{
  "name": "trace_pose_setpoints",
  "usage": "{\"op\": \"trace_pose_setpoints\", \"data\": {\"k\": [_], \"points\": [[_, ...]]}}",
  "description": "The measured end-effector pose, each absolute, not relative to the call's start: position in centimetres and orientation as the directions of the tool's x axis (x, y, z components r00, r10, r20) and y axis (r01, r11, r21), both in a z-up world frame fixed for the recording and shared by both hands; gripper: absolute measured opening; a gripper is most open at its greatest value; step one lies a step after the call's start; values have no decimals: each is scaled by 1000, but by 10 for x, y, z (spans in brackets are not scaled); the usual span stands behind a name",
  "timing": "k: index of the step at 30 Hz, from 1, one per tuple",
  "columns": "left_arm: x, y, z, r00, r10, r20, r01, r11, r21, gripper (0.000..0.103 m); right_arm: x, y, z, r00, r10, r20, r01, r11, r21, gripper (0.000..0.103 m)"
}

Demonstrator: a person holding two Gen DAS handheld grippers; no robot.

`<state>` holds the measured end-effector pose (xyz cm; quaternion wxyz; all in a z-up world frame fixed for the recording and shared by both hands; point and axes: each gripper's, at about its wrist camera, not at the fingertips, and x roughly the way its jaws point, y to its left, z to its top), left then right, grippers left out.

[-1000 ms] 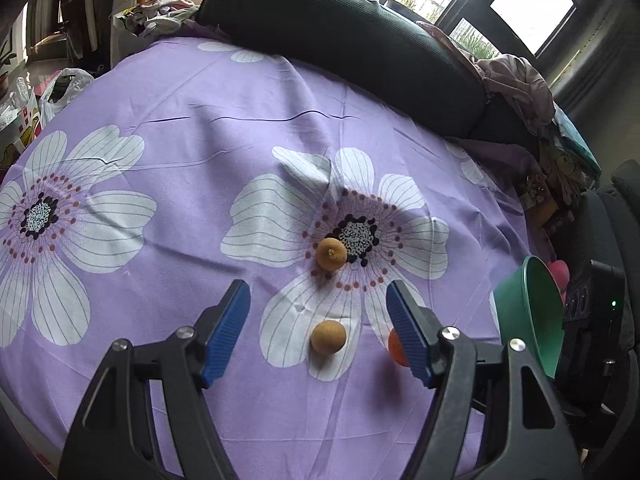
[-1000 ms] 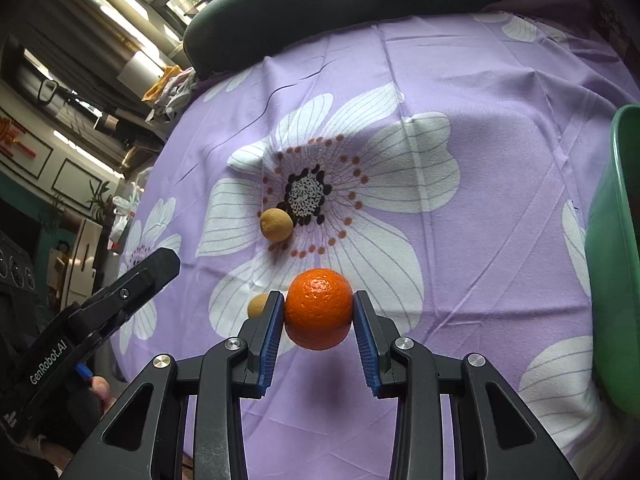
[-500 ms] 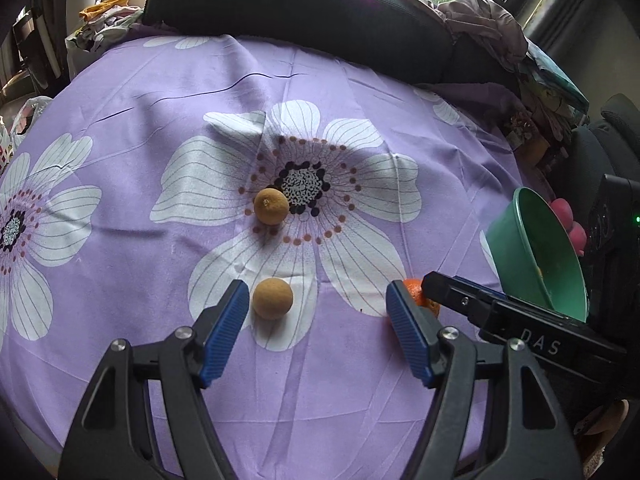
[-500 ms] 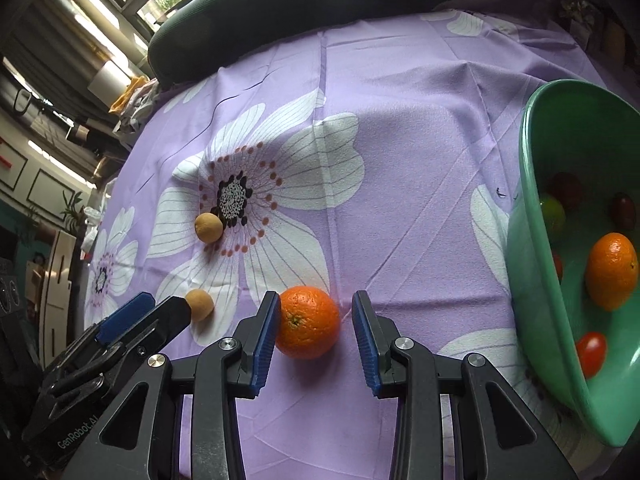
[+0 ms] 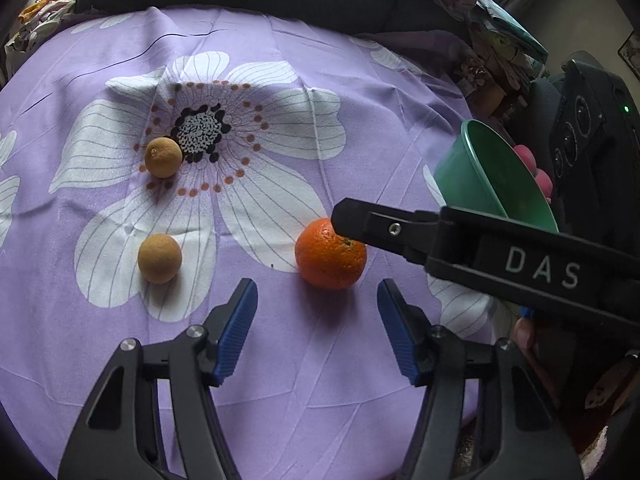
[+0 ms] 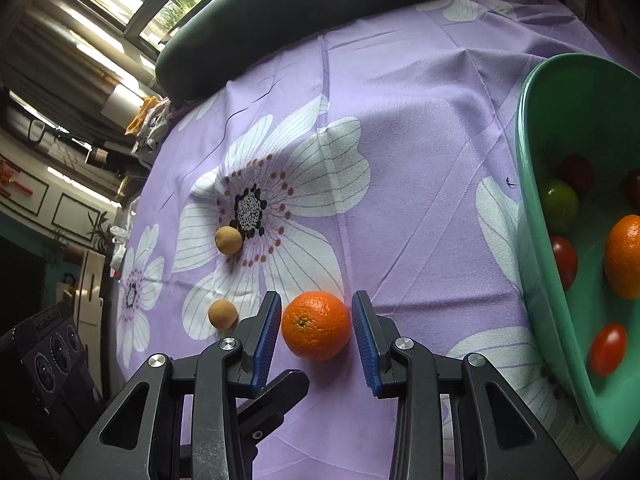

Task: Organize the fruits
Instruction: 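Carry the orange into the green bowl and open the right gripper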

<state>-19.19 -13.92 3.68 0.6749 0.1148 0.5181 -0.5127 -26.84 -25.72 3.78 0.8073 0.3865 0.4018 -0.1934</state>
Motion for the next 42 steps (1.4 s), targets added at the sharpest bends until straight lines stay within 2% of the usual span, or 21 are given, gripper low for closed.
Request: {"op": "trace_pose_setpoints", "data": {"k": [2,14,22,32,42], "points": [[-192,-143,32,-83,-568,-819,803,449,-393,53,-267,-254,38,606,-4,-795,613,639,464,37],[-191,-149,26,-89,-576,-812,800,445,-403,37,-260,-251,28,578,0,-816,619,651,439,37],[-199,-154,36,-40,-582,-812,824,441,-357,36,-262,-251,34,595,-3,-804,610,653,449,38],[-235,-174,93,17,-686,-727,898,331,-291,36,-312,-261,95,716,-149,-682,588,655,475,38],[-287,-229,105,-94,-711,-697,936,174,-304,35,-382,-298,113,710,-297,-639,671,563,483,38]]}}
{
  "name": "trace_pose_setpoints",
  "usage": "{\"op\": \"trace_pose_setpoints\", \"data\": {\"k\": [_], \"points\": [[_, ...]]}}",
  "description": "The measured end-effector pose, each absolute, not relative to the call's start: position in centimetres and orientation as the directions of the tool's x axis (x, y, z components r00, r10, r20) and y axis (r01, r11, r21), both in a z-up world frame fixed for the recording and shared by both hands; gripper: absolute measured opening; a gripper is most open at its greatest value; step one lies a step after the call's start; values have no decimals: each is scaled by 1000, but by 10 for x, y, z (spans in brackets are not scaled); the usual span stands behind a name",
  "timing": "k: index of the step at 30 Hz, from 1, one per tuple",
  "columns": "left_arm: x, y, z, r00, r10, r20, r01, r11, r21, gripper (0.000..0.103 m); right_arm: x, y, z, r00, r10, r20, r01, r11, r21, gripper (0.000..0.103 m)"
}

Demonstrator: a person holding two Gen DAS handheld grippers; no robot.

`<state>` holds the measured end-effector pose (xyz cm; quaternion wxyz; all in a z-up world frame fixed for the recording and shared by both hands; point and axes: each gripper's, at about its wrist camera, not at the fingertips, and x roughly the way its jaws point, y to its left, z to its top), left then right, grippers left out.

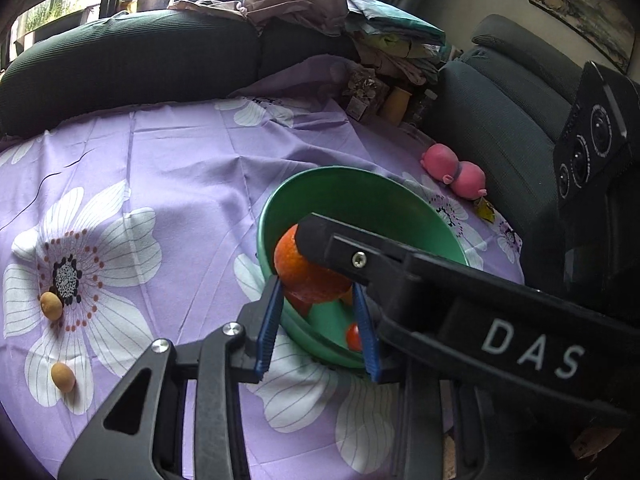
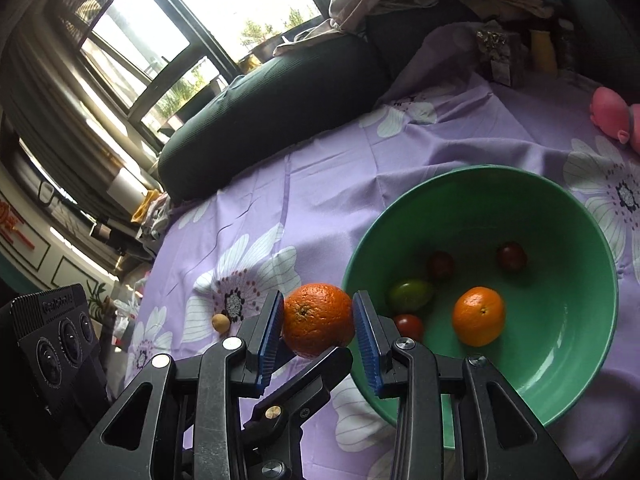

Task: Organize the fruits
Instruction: 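Carry the orange into the green bowl and open the right gripper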

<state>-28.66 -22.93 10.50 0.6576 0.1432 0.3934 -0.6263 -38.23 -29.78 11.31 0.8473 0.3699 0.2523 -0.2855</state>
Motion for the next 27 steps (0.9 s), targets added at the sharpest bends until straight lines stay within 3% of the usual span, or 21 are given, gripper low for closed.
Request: {"op": "trace_pose_setpoints", "data": {"k": [13,16,20,27], "points": [[-318,-264,95,-221,-666,-712,921,98,-377,36,-430,-326,103,625,-385,-679,771,439,461,38],[-310,-255,96,-209,-662,-720,919,120,-377,43,-431,-326,106,618,-399,-677,777,438,451,38],[-283,-232,102,-141,-653,-744,919,193,-344,48,-420,-314,114,636,-411,-652,758,491,430,43],[-191,-169,104,46,-590,-806,869,421,-258,50,-370,-285,118,687,-341,-642,674,630,386,43]]}}
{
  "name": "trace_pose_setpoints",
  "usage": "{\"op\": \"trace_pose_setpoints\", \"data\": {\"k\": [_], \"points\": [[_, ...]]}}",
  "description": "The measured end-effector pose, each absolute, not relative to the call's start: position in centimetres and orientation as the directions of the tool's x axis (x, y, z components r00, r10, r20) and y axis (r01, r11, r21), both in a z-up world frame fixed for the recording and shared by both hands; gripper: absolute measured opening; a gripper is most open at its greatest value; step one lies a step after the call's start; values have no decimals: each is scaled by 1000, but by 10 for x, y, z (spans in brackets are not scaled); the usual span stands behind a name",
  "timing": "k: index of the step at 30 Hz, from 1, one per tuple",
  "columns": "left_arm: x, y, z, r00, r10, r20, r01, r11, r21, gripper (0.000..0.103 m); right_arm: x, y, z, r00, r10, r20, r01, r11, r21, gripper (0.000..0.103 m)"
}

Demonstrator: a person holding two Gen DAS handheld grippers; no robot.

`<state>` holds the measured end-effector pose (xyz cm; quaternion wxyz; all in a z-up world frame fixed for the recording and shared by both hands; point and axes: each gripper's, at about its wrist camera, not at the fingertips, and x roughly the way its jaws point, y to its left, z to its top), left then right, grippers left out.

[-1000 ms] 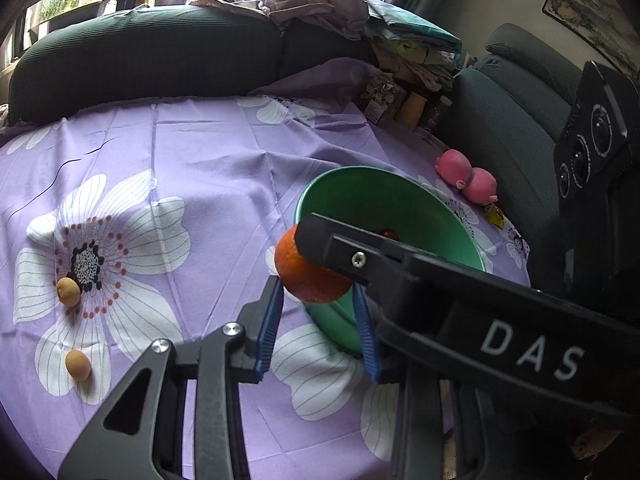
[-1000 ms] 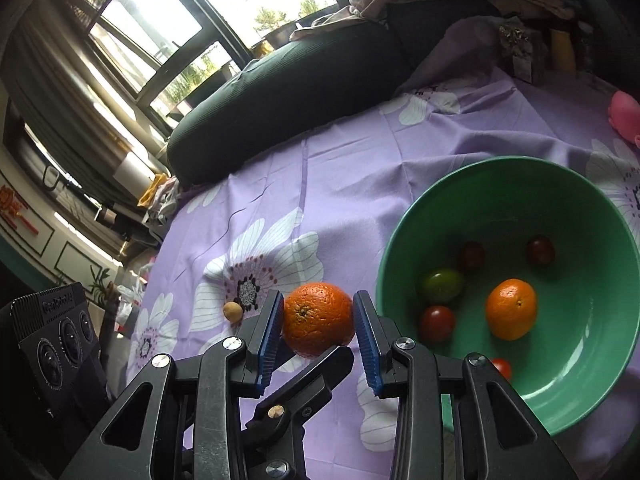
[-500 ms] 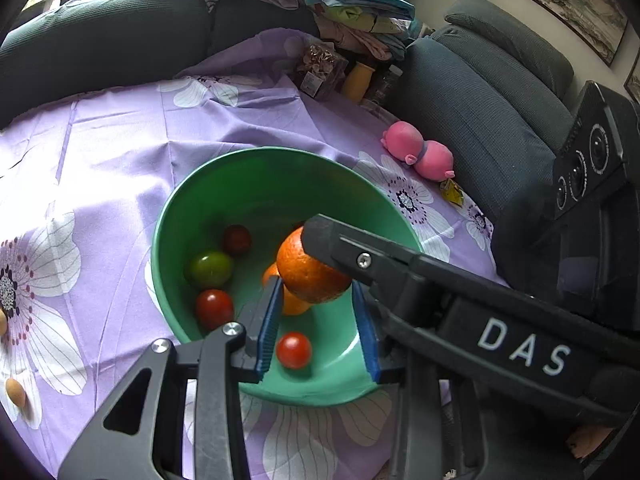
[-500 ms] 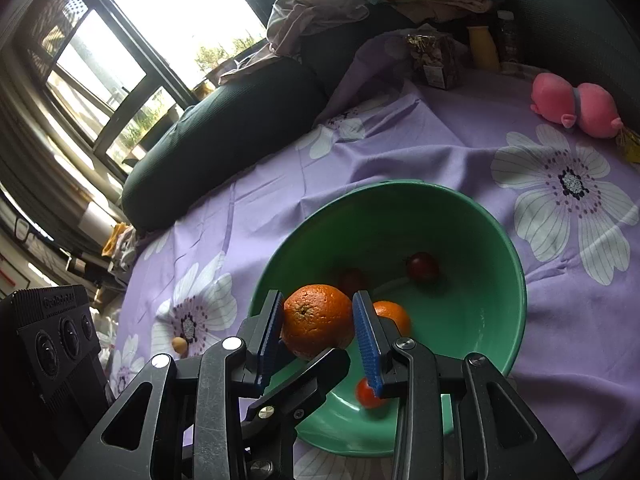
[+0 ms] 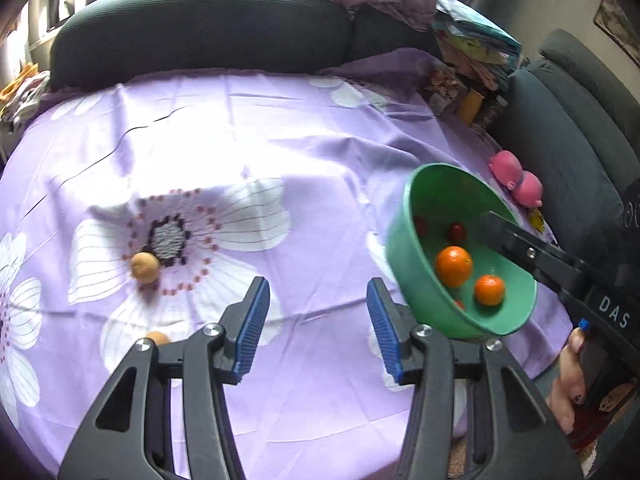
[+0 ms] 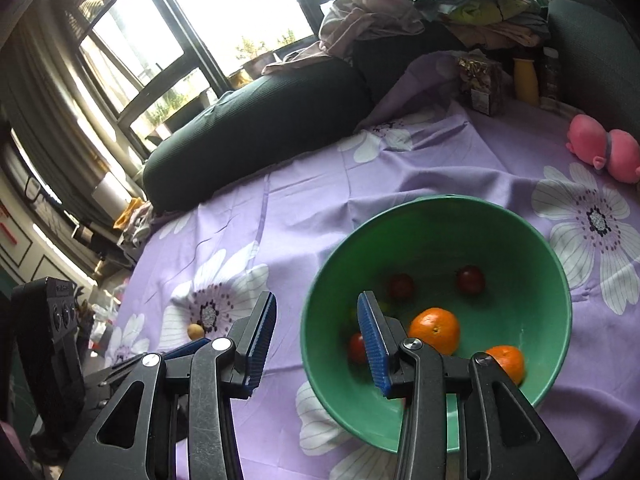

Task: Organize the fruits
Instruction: 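Carry the orange into the green bowl and open the right gripper, then move the right gripper to a small brown kiwi and close on it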

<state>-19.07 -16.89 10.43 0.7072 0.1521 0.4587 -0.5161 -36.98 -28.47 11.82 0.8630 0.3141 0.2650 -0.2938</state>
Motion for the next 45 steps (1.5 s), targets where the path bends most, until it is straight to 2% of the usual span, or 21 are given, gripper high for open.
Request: {"op": "trace_pose_setpoints", "data": {"k": [5,9,13,18,22,29,34,43,45], "points": [[-116,-129,83,111,-536,-837,750,598,-283,48,-312,-256,102,699,-226,-679,582,732,355,43],[-78,-112,65,109,-494,-862,654,689,-313,45,-263,-232,76,698,-73,-713,468,799,377,43],[-68,-106,69,101,-520,-848,639,687,-345,44,-222,-204,52,636,-47,-770,425,854,299,42],[-63,-104,75,82,-547,-833,644,667,-374,44,-194,-184,38,625,20,-780,364,877,314,39],[-60,-104,76,80,-553,-829,647,661,-379,44,-180,-177,24,580,-6,-815,386,883,268,38],[-56,-108,71,77,-550,-832,636,669,-384,44,-178,-164,16,545,-55,-836,399,895,201,29],[-66,-121,67,76,-543,-837,670,649,-360,43,-200,-178,29,566,-97,-818,450,869,208,29],[-83,-153,47,108,-508,-854,715,636,-288,35,-248,-220,61,613,-187,-768,559,790,254,29],[-86,-157,44,155,-497,-854,722,647,-245,35,-254,-223,65,624,-198,-756,562,786,258,29]]}}
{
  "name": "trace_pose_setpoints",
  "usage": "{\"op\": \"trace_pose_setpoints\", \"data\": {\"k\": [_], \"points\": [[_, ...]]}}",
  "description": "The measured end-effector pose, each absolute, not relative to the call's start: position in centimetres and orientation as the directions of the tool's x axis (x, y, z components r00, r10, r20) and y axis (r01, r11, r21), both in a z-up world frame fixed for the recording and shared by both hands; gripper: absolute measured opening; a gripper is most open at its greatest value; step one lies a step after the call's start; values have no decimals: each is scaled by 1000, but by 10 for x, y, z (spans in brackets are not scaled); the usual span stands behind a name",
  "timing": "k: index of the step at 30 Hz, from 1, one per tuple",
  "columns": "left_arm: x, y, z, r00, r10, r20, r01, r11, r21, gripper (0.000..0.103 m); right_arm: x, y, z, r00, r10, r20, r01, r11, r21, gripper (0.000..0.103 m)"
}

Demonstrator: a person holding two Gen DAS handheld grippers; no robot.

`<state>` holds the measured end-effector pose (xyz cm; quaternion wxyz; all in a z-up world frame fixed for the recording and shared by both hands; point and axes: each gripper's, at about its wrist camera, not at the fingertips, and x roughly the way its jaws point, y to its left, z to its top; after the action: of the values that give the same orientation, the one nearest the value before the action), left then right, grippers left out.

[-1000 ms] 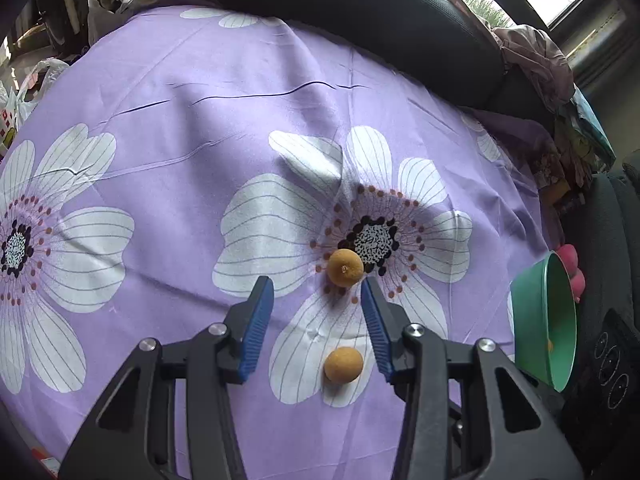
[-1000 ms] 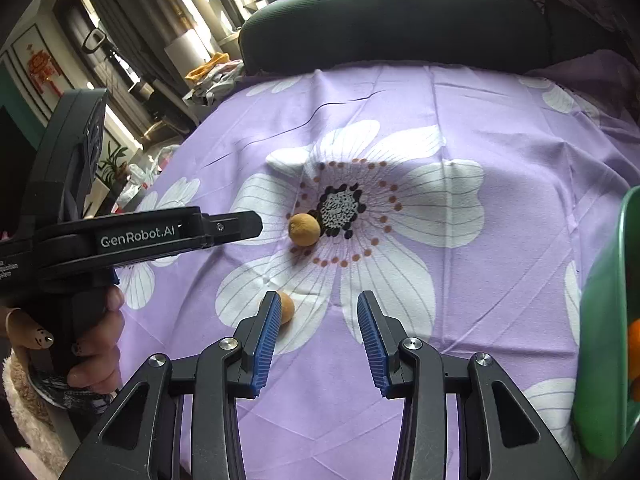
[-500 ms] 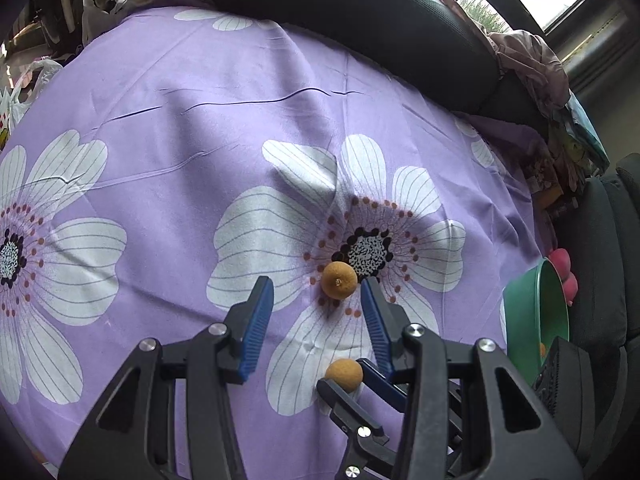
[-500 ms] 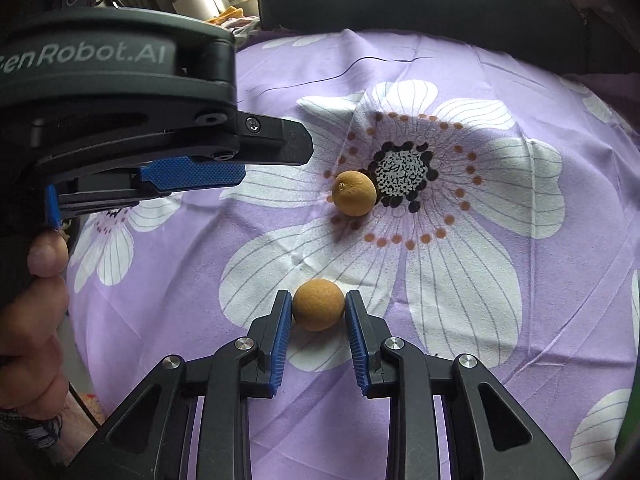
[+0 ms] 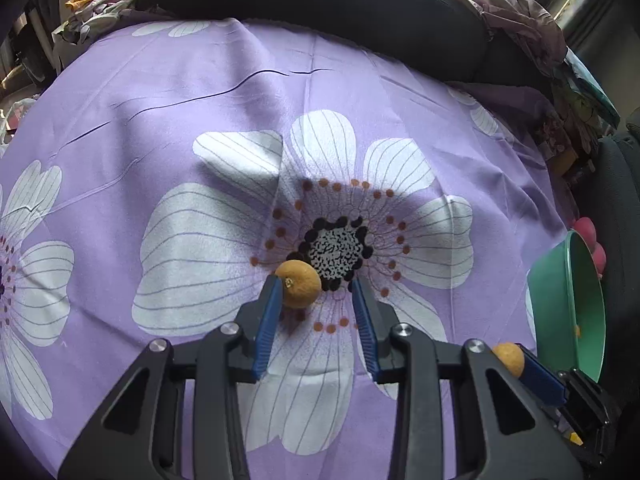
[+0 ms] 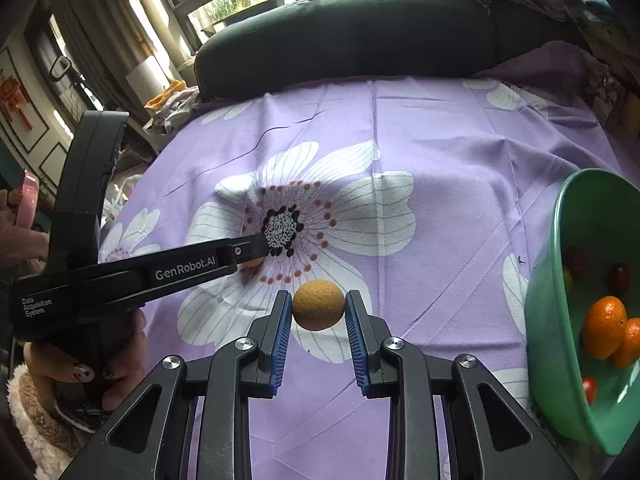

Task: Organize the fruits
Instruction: 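Move the right gripper to a small brown kiwi and close on it, then carry the brown kiwi into the green bowl and open the right gripper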

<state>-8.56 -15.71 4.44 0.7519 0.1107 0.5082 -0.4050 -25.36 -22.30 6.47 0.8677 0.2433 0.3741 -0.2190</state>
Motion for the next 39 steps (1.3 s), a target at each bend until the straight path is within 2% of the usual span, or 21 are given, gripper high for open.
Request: {"op": "trace_pose_setpoints", "data": {"k": [4,10,17,26,39], "points": [[-82,-160,37,174,-478,-861,716,662,-222,35,-261,-225,71,632,-209,-747,568,780,263,29],[-74,-161,27,158,-470,-868,692,680,-243,26,-257,-229,71,632,-209,-747,575,772,270,29],[-83,-159,30,193,-470,-861,693,686,-219,25,-261,-231,71,627,-217,-748,587,762,272,29],[-135,-154,76,232,-572,-787,781,592,-200,26,-281,-240,86,645,-261,-719,615,735,285,29],[-212,-164,125,193,-702,-685,876,438,-202,26,-341,-271,115,661,-371,-652,690,642,334,29]]}}
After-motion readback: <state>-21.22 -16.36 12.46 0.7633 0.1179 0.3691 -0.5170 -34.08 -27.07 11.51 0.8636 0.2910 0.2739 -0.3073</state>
